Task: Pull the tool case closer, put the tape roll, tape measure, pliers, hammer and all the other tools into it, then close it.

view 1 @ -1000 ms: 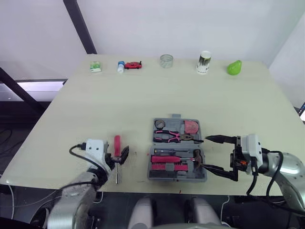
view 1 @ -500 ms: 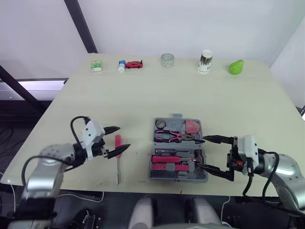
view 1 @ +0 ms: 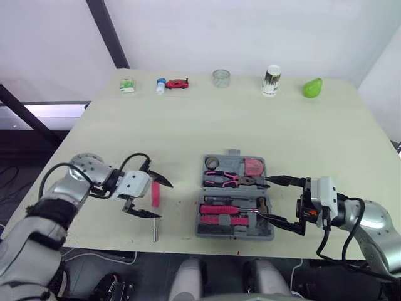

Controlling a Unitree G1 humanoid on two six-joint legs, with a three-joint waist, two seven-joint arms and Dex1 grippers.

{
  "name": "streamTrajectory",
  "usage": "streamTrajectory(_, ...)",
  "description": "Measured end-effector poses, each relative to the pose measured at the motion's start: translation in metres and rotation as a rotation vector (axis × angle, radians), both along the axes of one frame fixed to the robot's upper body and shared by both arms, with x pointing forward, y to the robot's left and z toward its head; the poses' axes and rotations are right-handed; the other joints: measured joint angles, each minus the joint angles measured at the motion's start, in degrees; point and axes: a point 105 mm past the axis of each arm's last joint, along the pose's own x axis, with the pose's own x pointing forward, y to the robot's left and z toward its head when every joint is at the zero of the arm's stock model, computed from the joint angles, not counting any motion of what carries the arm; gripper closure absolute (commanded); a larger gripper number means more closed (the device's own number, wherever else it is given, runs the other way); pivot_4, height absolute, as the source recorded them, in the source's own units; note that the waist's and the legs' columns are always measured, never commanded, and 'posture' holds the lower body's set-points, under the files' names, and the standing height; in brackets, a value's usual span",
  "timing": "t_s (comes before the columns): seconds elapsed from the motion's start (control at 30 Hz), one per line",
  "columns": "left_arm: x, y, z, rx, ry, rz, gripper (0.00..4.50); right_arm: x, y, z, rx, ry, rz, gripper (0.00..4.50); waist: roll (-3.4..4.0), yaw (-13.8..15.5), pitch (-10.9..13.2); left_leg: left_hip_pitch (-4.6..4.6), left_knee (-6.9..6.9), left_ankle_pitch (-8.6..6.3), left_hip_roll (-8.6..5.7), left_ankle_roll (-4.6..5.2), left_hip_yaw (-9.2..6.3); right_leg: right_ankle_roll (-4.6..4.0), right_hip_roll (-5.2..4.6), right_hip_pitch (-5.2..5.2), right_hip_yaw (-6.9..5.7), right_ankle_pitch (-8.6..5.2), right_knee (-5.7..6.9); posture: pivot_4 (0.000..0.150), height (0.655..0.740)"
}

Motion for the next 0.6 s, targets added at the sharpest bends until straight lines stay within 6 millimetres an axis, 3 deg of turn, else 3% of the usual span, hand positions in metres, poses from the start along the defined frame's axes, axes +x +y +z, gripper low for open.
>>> streamTrajectory(0.6, 0.022, 0.018, 0.016, 0.473, -0.175, -0.464, 0.04, 0.004, 0.006, 0.003, -0.002, -0.011, 0.046, 0.0, -0.2, 0.1, 0.1, -0.12, 0.12, 0.0, -0.01, 0.0, -0.05, 0.02, 0.03, -0.01, -0.05, 0.0, -0.04, 0.15, 0.74)
